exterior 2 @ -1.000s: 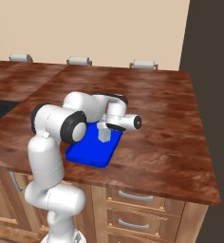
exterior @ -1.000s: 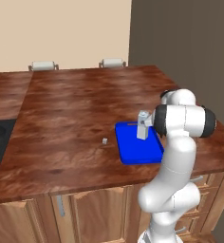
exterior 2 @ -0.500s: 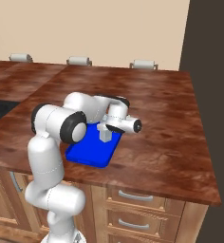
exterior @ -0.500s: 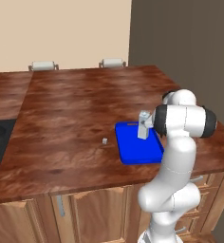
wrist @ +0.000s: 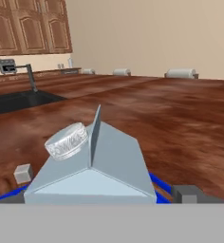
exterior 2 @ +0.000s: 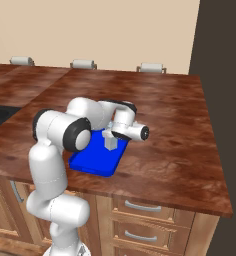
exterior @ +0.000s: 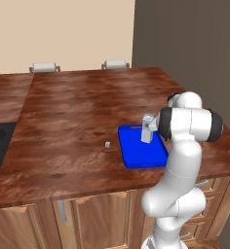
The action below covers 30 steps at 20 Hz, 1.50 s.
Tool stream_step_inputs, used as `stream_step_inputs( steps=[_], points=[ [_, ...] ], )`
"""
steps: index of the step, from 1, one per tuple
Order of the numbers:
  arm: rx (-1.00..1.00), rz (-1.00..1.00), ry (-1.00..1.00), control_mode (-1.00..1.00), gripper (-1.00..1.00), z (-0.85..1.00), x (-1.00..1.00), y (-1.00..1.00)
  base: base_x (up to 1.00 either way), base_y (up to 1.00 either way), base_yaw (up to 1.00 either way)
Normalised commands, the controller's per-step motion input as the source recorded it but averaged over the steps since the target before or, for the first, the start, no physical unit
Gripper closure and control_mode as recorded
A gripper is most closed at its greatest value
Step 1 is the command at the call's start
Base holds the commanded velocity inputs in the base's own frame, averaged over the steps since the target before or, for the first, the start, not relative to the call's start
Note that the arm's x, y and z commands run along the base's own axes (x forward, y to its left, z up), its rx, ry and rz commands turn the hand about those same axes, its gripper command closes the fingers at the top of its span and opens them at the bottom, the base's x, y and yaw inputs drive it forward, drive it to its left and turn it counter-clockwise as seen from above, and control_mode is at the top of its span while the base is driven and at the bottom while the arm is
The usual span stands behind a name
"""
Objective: Take out the milk from the fridge and place it on the tray on the counter. Then take the sugar cube near the tray and place it in the tray.
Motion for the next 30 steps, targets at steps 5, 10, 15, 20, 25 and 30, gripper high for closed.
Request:
stream_step_inputs(
  steps=[5,10,15,20,25,30],
  points=[
    [0.00,0.00,0.00,-1.00,-1.00,0.21,0.00,0.00,0.00,0.00,0.00],
    [0.00,0.00,0.00,-1.00,-1.00,0.25,0.00,0.00,0.00,0.00,0.00],
    [0.00,0.00,0.00,-1.00,-1.00,0.27,0.00,0.00,0.00,0.00,0.00],
    [0.00,0.00,0.00,-1.00,-1.00,0.31,0.00,0.00,0.00,0.00,0.00],
    [0.00,0.00,0.00,-1.00,-1.00,0.34,0.00,0.00,0.00,0.00,0.00],
    [-0.02,-0.01,0.10,-1.00,-1.00,0.54,-0.02,0.18,0.00,0.00,0.00]
  ],
)
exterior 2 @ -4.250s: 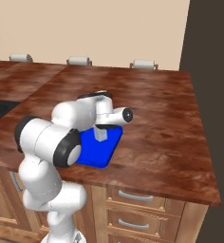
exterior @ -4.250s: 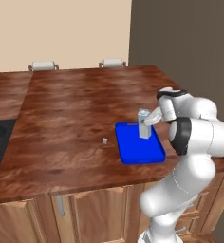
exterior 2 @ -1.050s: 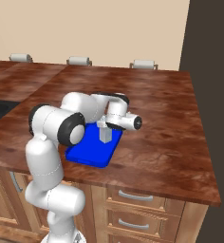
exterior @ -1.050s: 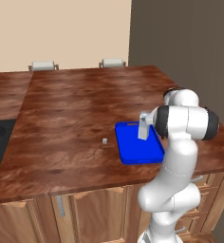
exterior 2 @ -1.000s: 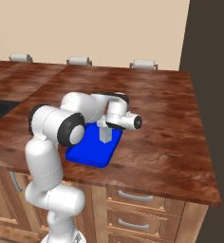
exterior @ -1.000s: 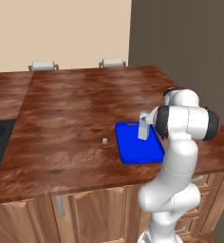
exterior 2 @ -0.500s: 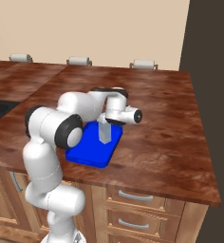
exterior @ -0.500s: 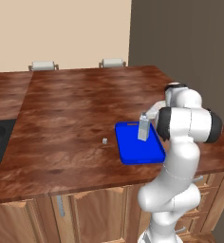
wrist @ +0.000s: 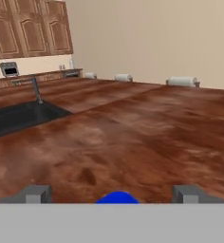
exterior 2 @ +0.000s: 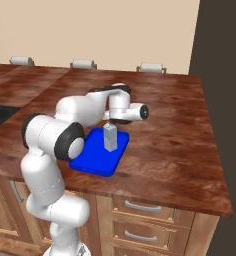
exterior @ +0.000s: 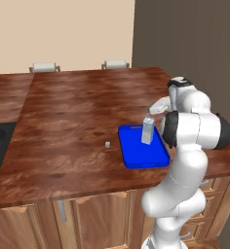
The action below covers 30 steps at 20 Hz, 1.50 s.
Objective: Take out the milk from the fridge and place it on the tray on the counter. Then take the sugar cube near the tray and place it in the tray.
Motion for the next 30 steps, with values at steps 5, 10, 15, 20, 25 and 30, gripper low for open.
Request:
stream_step_inputs(
  steps=[5,10,15,20,25,30],
  points=[
    [-0.19,-0.06,0.24,-1.00,-1.00,0.47,-0.26,0.33,0.00,0.00,0.00],
    [-0.21,0.00,0.05,-1.00,-1.00,0.25,-0.85,0.29,0.00,0.00,0.00],
    [-0.20,0.04,-0.06,-1.00,-1.00,0.07,-1.00,0.48,0.00,0.00,0.00],
    [-0.23,0.01,0.00,-1.00,-1.00,0.19,-0.72,0.67,0.00,0.00,0.00],
    [-0.31,0.01,0.04,-1.00,-1.00,0.02,-0.67,0.61,0.00,0.00,0.00],
    [-0.30,0.01,0.17,-1.00,-1.00,0.00,-0.28,0.59,0.00,0.00,0.00]
  ],
)
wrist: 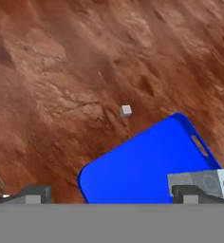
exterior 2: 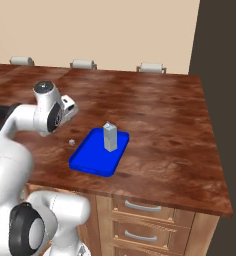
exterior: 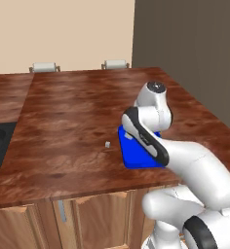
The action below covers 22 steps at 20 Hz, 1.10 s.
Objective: Take out the milk from the fridge and place it on the tray on the counter. Then take the sugar cube near the tray and place it in the tray.
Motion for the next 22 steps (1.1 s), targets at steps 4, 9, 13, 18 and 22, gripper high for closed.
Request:
stream_step_inputs(
  steps=[4,9,13,18,22],
  points=[
    [-0.04,0.06,0.21,-1.00,-1.00,0.00,-0.05,0.17,0.00,0.00,0.00],
    [0.00,0.03,0.33,-1.00,-1.00,-0.06,0.03,0.09,0.00,0.00,0.00],
    [0.00,0.01,0.07,-1.00,-1.00,-0.28,0.00,0.16,0.00,0.00,0.00],
    [-0.01,0.00,0.00,-1.00,-1.00,-0.34,0.14,0.21,0.00,0.00,0.00],
    [-0.01,0.00,0.00,-1.00,-1.00,-0.35,0.24,0.00,0.00,0.00,0.00]
  ],
)
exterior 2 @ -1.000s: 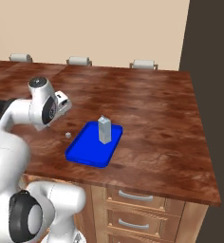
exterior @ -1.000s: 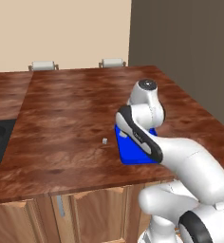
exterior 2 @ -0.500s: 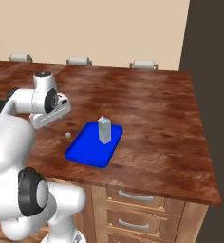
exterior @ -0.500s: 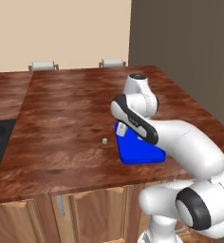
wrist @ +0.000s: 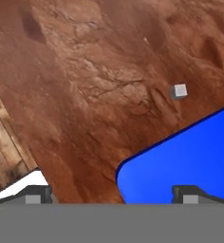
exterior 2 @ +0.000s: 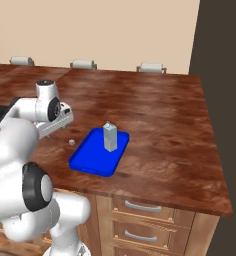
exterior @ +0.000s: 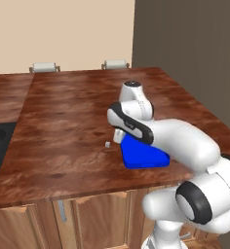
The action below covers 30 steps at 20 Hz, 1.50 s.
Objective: Take out the milk from the fridge and place it on the tray on the counter. Then take the sugar cube near the tray and place it in the tray.
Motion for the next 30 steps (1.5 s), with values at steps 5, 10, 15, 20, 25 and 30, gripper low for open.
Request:
stream_step_inputs(
  steps=[5,10,15,20,25,30],
  points=[
    [-0.01,0.00,0.00,-1.00,-1.00,-0.31,0.31,0.12,0.00,0.00,0.00],
    [0.00,0.00,0.00,-1.00,-1.00,-0.27,0.38,0.24,0.00,0.00,0.00],
    [0.00,0.00,0.00,-1.00,-1.00,-0.25,0.34,0.03,0.00,0.00,0.00],
    [-0.01,0.00,0.00,-1.00,-1.00,-0.26,0.22,0.00,0.00,0.00,0.00],
    [0.00,0.00,0.00,-1.00,-1.00,-0.29,0.29,0.00,0.00,0.00,0.00],
    [-0.02,0.00,0.00,-1.00,-1.00,-0.27,0.43,0.03,0.00,0.00,0.00]
  ],
)
